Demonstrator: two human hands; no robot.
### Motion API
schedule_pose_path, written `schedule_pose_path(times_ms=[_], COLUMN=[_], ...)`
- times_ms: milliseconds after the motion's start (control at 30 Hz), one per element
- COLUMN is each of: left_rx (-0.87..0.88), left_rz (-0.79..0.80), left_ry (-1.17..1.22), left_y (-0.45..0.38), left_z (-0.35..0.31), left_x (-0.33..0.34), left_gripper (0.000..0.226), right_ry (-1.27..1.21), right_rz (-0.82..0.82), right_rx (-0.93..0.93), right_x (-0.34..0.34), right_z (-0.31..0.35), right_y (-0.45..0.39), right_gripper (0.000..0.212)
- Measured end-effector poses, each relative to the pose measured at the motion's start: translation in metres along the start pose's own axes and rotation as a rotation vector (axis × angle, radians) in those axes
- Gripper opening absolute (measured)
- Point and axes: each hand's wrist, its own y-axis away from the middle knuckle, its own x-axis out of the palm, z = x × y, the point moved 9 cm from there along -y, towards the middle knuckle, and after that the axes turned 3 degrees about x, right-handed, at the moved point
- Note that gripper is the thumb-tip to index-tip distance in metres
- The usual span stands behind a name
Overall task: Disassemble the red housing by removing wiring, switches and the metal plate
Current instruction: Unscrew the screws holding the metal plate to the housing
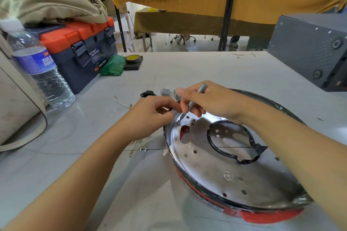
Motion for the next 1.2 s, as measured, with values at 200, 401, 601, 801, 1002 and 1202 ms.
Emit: schedule_pose_path(times_ms=[200,401,601,801,1002,1202], left_rx=[-0.056,-0.090,-0.113,-0.121,-0.112,-0.119], left_rz=[0.139,0.200,0.193,0.177,0.160,0.153], left_ry=[-0.280,-0.324,-0.273,-0.285,-0.291,-0.317], left_y=[-0.010,-0.014,-0.014,-0.013,-0.013,-0.014], left_z=[-0.006,-0.008,-0.007,-0.006,-0.010,-0.010], left_x=[0.000,0.004,0.005,0.005,0.005,0.005], left_gripper=[0.012,0.018,0.017,0.016,0.010,0.010], right_ry=[-0.049,-0.101,-0.043,-0.085,-0.074,-0.052], right_rz=[0.043,0.063,0.025,0.064,0.062,0.043], right_rx=[0.008,-0.017,-0.060,-0.003,0.005,-0.041], right_x=[0.001,0.000,-0.002,0.001,-0.001,-0.005], right_z=[-0.002,-0.002,-0.001,-0.004,-0.004,-0.001], right_y=[0.001,0.001,-0.001,0.000,0.002,0.000], right_gripper=[0.042,0.029,0.039,0.026,0.018,0.018])
